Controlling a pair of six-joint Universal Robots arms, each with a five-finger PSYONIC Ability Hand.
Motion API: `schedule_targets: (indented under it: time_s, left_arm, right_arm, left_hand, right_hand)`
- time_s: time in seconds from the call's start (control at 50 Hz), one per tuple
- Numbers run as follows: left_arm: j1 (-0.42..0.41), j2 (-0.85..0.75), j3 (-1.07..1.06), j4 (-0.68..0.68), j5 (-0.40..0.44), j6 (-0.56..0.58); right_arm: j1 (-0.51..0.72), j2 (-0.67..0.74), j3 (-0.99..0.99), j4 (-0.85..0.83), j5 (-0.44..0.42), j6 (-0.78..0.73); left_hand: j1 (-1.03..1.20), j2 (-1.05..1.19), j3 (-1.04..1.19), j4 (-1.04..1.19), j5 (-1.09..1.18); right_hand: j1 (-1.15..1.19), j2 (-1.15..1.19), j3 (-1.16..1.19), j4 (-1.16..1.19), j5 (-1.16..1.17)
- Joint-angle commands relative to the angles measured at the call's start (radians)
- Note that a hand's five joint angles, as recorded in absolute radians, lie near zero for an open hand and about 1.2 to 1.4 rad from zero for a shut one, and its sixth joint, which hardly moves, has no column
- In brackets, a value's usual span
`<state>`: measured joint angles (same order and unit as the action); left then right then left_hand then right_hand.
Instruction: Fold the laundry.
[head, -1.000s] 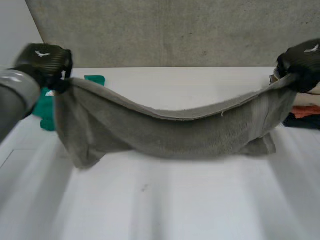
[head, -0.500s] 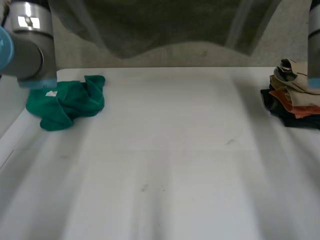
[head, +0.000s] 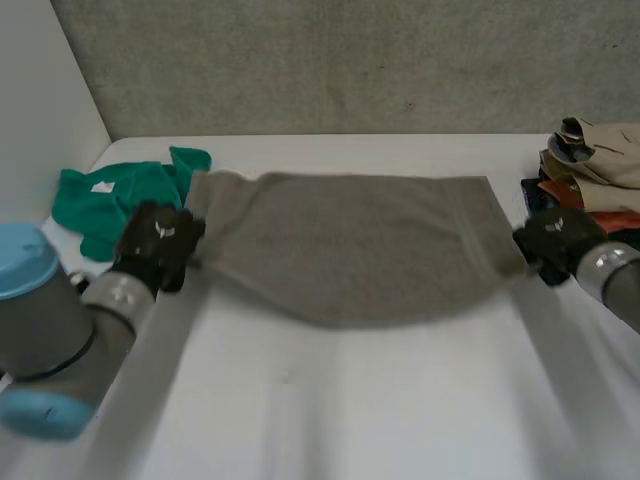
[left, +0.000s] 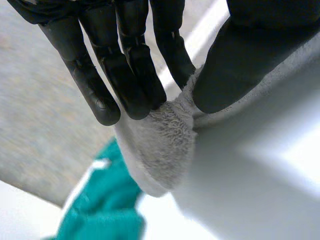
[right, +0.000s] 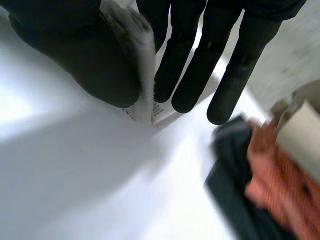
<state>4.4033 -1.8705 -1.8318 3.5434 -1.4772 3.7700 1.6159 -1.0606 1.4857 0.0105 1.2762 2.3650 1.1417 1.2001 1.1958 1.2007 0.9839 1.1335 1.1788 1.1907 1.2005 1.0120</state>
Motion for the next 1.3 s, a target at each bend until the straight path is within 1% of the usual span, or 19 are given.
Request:
schedule_targets:
  time_s: [0.02, 0.06, 0.08, 0.18, 0.28, 0.4, 0.5, 0.64, 0.78, 0.8, 0.82, 0.86, 0.88, 0.9, 0.94, 1.02, 1.16, 1.22, 1.3]
  left_arm:
    - [-0.033, 0.315, -0.168, -0.509, -0.084, 0.117]
    - [-0.036, 0.371, -0.19, -0.637, -0.089, 0.111]
    - [-0.038, 0.381, -0.188, -0.646, -0.086, 0.109]
    - [-0.064, 0.331, -0.153, -0.514, -0.064, 0.106]
    - [-0.067, 0.11, -0.02, -0.277, -0.071, 0.102]
    - [-0.07, -0.093, 0.176, -0.157, -0.072, 0.105]
    - [-0.062, -0.289, 0.395, -0.143, -0.08, 0.106]
    - [-0.065, -0.441, 0.586, -0.143, -0.117, 0.112]
    - [-0.077, -0.585, 0.784, -0.155, -0.199, 0.114]
    - [-0.077, -0.593, 0.792, -0.156, -0.205, 0.114]
    - [-0.082, -0.598, 0.793, -0.159, -0.206, 0.114]
    - [-0.091, -0.598, 0.789, -0.159, -0.195, 0.111]
    - [-0.099, -0.598, 0.789, -0.158, -0.195, 0.111]
    - [-0.117, -0.59, 0.79, -0.156, -0.195, 0.103]
    - [-0.136, -0.582, 0.79, -0.153, -0.198, 0.1]
    - [-0.148, -0.503, 0.778, -0.156, -0.209, 0.097]
    - [-0.151, -0.285, 0.613, -0.159, -0.202, 0.005]
    - [-0.15, -0.187, 0.491, -0.155, -0.198, -0.068]
    - [-0.147, -0.096, 0.352, -0.141, -0.192, -0.147]
  right_arm:
    - [-0.108, -0.292, 0.217, 0.318, 0.034, -0.289]
    - [-0.138, -0.344, 0.26, 0.379, 0.023, -0.372]
    - [-0.143, -0.351, 0.269, 0.39, 0.019, -0.394]
    - [-0.143, -0.346, 0.275, 0.352, -0.001, -0.38]
    - [-0.093, -0.201, 0.187, 0.154, 0.005, -0.195]
    - [0.007, -0.053, 0.033, 0.017, 0.058, -0.084]
    - [0.061, 0.098, -0.141, -0.038, 0.156, -0.067]
    - [0.093, 0.258, -0.344, -0.086, 0.195, -0.064]
    - [0.114, 0.412, -0.541, -0.107, 0.268, -0.061]
    - [0.122, 0.425, -0.554, -0.104, 0.281, -0.061]
    - [0.14, 0.442, -0.565, -0.103, 0.311, -0.066]
    - [0.157, 0.447, -0.564, -0.101, 0.334, -0.066]
    - [0.17, 0.439, -0.555, -0.098, 0.351, -0.056]
    - [0.177, 0.43, -0.547, -0.099, 0.356, -0.052]
    - [0.191, 0.395, -0.516, -0.099, 0.356, -0.034]
    - [0.191, 0.274, -0.42, -0.102, 0.335, 0.034]
    - [0.171, 0.038, -0.211, -0.064, 0.131, 0.175]
    - [0.099, -0.021, -0.124, 0.002, 0.052, 0.192]
    - [-0.016, -0.029, -0.047, 0.094, -0.018, 0.191]
  left_hand:
    - [0.255, 0.196, 0.2, 0.196, 0.238]
    - [0.255, 0.196, 0.2, 0.196, 0.238]
    - [0.255, 0.196, 0.2, 0.196, 0.238]
    - [0.255, 0.196, 0.2, 0.196, 0.238]
    - [0.255, 0.196, 0.2, 0.196, 0.238]
    - [0.255, 0.196, 0.2, 0.196, 0.238]
    - [0.255, 0.196, 0.2, 0.196, 0.238]
    - [0.255, 0.196, 0.2, 0.196, 0.238]
    - [0.255, 0.196, 0.2, 0.196, 0.238]
    - [0.052, -0.007, -0.003, -0.007, 0.035]
    - [-0.967, -1.026, -1.021, -1.026, -0.984]
    - [-0.686, -0.745, -0.74, -0.745, -0.703]
    - [-0.766, -0.824, -0.82, -0.825, -0.783]
    - [-0.967, -1.026, -1.021, -1.026, -0.984]
    - [-0.967, -1.026, -1.021, -1.026, -0.984]
    - [-0.967, -1.026, -1.021, -1.026, -0.984]
    - [-0.967, -1.026, -1.021, -1.026, -0.984]
    - [-0.967, -1.026, -1.021, -1.026, -0.984]
    - [-0.967, -1.026, -1.021, -1.026, -0.984]
  right_hand:
    - [0.263, 0.217, 0.206, 0.196, 0.21]
    - [0.263, 0.217, 0.206, 0.196, 0.21]
    - [0.263, 0.217, 0.206, 0.196, 0.21]
    - [0.263, 0.217, 0.206, 0.196, 0.21]
    - [0.263, 0.217, 0.206, 0.196, 0.21]
    - [0.263, 0.217, 0.206, 0.196, 0.21]
    - [0.263, 0.217, 0.206, 0.196, 0.21]
    - [0.263, 0.217, 0.206, 0.196, 0.21]
    - [0.263, 0.217, 0.206, 0.196, 0.21]
    - [-0.126, -0.171, -0.183, -0.193, -0.179]
    - [-0.959, -1.004, -1.016, -1.026, -1.012]
    - [-0.959, -1.004, -1.016, -1.026, -1.012]
    - [-0.959, -1.004, -1.016, -1.026, -1.012]
    - [-0.959, -1.004, -1.016, -1.026, -1.012]
    - [-0.959, -1.004, -1.016, -1.026, -1.012]
    - [-0.959, -1.004, -1.016, -1.026, -1.012]
    - [-0.959, -1.004, -1.016, -1.026, -1.012]
    - [-0.959, -1.004, -1.016, -1.026, -1.012]
    - [-0.779, -0.824, -0.836, -0.846, -0.832]
